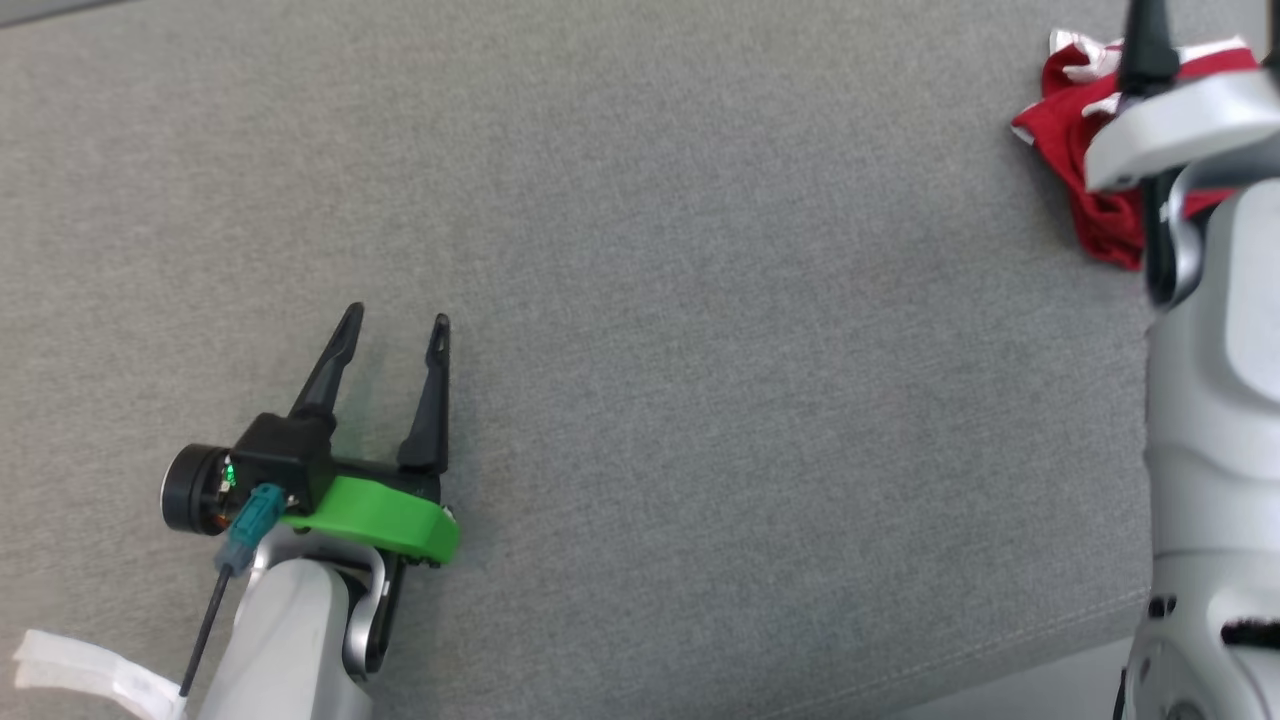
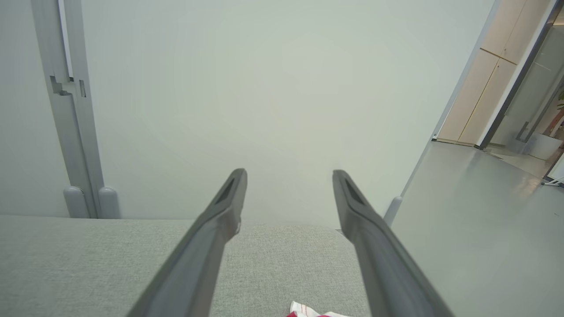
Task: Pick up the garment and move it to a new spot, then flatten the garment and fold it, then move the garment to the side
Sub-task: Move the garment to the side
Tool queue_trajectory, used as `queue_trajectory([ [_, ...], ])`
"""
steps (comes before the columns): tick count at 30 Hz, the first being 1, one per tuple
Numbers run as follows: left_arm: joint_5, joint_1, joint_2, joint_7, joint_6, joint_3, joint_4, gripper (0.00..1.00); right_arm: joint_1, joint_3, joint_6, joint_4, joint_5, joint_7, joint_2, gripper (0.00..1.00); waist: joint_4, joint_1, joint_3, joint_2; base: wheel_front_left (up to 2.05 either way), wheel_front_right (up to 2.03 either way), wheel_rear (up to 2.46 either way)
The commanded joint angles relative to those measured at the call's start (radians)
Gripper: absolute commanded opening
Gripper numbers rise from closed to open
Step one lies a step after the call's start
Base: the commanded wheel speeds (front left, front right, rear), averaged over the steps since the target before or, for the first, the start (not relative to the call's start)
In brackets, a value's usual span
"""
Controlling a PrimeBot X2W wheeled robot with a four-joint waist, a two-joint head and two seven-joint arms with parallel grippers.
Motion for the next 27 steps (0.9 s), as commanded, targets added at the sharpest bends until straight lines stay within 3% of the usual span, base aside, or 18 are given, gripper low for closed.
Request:
queue_trajectory([
  [1,0.004,0.02,-0.006,0.0,0.003,0.024,0.007,1.0,0.044,0.041,-0.002,-0.05,0.049,-0.001,-0.002,1.0,0.032,-0.0001,-0.075,0.0001,0.0,0.0,0.0],
  [5,0.023,0.036,-0.021,0.0,0.003,0.076,0.032,1.0,0.179,0.134,-0.002,-0.155,0.201,-0.001,-0.002,1.0,0.065,-0.0001,-0.131,0.0001,0.0,0.0,0.0],
  [10,0.04,0.059,-0.038,0.0,0.003,0.137,0.074,1.0,0.341,0.211,-0.002,-0.203,0.308,-0.002,-0.001,1.0,0.107,-0.0001,-0.187,0.0001,0.0,0.0,0.0],
  [17,0.052,0.121,-0.053,0.0,0.004,0.188,0.101,1.0,0.534,0.227,-0.002,-0.166,0.36,-0.002,-0.001,1.0,0.156,-0.0001,-0.259,0.0001,0.0,0.0,0.0],
  [27,0.03,0.26,-0.059,0.0,0.003,0.205,0.096,1.0,0.702,0.257,-0.002,-0.113,0.403,-0.002,-0.001,1.0,0.175,-0.0001,-0.343,0.0001,0.0,0.0,0.0],
])
